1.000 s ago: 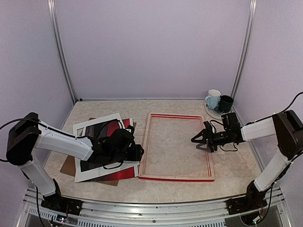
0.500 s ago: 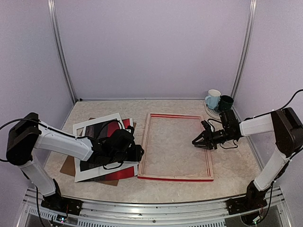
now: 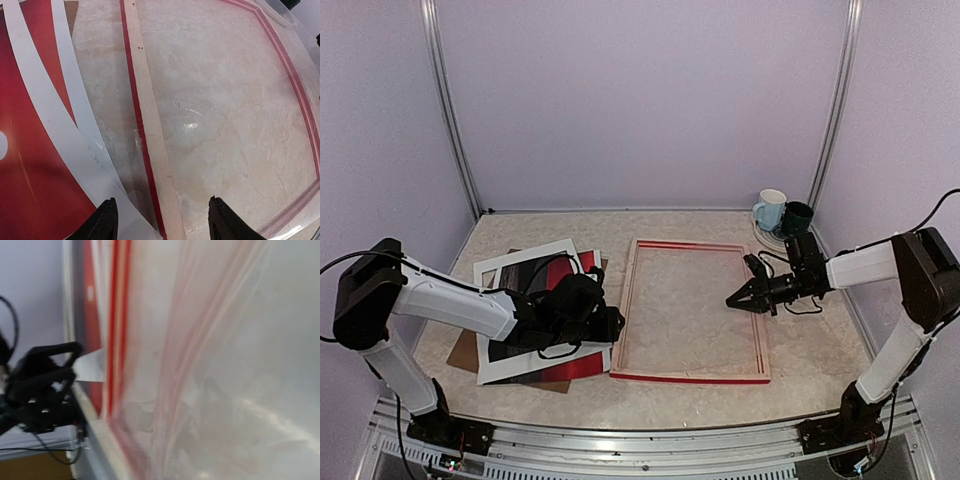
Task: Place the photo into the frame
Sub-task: Place the glass panel at the frame body.
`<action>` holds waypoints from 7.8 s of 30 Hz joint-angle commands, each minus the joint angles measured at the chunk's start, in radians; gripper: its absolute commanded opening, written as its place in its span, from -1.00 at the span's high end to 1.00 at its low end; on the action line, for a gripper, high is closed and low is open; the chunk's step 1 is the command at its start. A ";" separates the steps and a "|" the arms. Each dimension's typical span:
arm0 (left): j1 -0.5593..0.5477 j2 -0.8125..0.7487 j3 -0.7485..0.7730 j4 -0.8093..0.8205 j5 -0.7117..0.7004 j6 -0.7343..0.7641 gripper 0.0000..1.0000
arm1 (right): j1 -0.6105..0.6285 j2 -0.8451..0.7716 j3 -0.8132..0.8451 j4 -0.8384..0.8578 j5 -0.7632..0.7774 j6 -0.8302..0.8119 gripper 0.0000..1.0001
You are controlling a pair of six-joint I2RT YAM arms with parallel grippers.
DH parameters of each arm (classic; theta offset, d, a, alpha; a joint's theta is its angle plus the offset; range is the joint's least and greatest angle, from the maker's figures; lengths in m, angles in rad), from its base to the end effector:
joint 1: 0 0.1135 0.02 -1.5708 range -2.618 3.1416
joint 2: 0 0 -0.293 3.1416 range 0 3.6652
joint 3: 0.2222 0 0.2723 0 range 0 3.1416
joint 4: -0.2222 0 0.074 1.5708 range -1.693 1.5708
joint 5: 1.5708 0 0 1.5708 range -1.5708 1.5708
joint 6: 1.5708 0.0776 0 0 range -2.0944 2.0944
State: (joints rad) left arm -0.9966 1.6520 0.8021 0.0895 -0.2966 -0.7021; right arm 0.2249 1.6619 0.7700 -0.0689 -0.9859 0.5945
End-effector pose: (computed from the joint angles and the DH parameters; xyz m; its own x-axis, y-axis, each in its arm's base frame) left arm 0.2209 -0.2996 0.1435 -0.7301 -0.0085 -0.6833 0.2835 0.9061 -0.3141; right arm 0.3044 0.1360 0.1405 -0.9917 0.0904 -0.0918 -0.0402 0.4600 0.8870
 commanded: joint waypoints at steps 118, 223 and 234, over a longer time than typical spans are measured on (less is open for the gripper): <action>0.006 -0.045 0.015 -0.038 -0.062 -0.037 -0.23 | -0.016 0.029 0.180 0.279 -0.150 0.185 1.00; 0.090 -0.375 -0.207 -0.099 -0.196 -0.135 -0.98 | -0.019 0.223 0.076 0.276 0.016 0.026 1.00; 0.086 -0.377 -0.215 -0.098 -0.194 -0.143 -0.97 | -0.025 0.217 0.071 0.265 0.017 0.016 1.00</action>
State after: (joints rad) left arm -0.9054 1.2739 0.5758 -0.0299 -0.4969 -0.8482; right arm 0.2157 1.8816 0.8368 0.2134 -0.9630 0.6308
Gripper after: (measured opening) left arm 0.989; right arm 0.004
